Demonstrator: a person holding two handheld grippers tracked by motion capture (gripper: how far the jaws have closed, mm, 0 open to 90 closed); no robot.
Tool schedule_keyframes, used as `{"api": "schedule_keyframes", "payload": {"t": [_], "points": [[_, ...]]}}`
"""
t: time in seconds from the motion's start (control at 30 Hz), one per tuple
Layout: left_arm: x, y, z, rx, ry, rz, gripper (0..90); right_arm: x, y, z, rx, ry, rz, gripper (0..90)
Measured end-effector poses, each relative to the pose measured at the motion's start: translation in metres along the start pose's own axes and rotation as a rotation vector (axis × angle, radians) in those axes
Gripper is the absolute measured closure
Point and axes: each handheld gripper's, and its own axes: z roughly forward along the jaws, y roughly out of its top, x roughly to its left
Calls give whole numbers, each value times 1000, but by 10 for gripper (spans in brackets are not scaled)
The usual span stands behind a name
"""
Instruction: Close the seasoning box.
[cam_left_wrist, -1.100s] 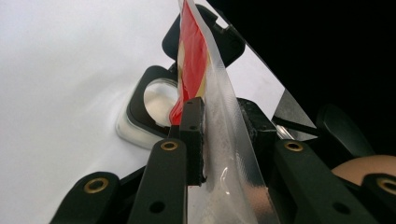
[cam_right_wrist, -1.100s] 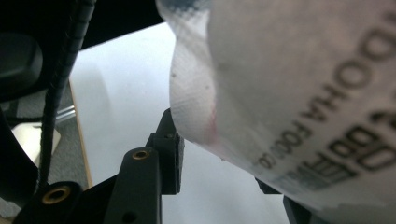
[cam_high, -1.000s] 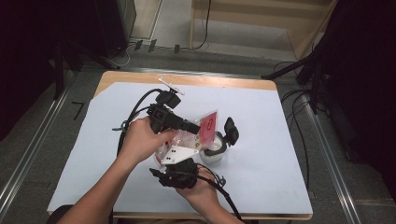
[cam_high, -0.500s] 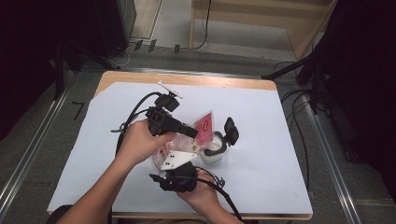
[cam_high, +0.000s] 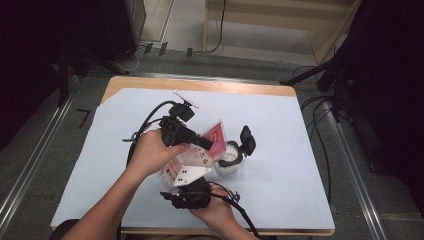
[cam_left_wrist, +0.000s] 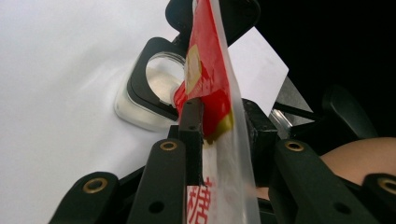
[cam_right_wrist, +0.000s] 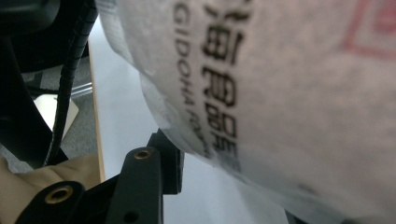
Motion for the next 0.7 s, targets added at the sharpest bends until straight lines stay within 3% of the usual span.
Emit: {"api": "schedule_keyframes", "payload": {"t": [0.63,0.7], "points": [[7,-2,11,29,19,20,780,1,-8,6,36,-4,-36,603],[9,-3,11,25,8,4,796,1,-8,6,37,-4,-34,607]]}}
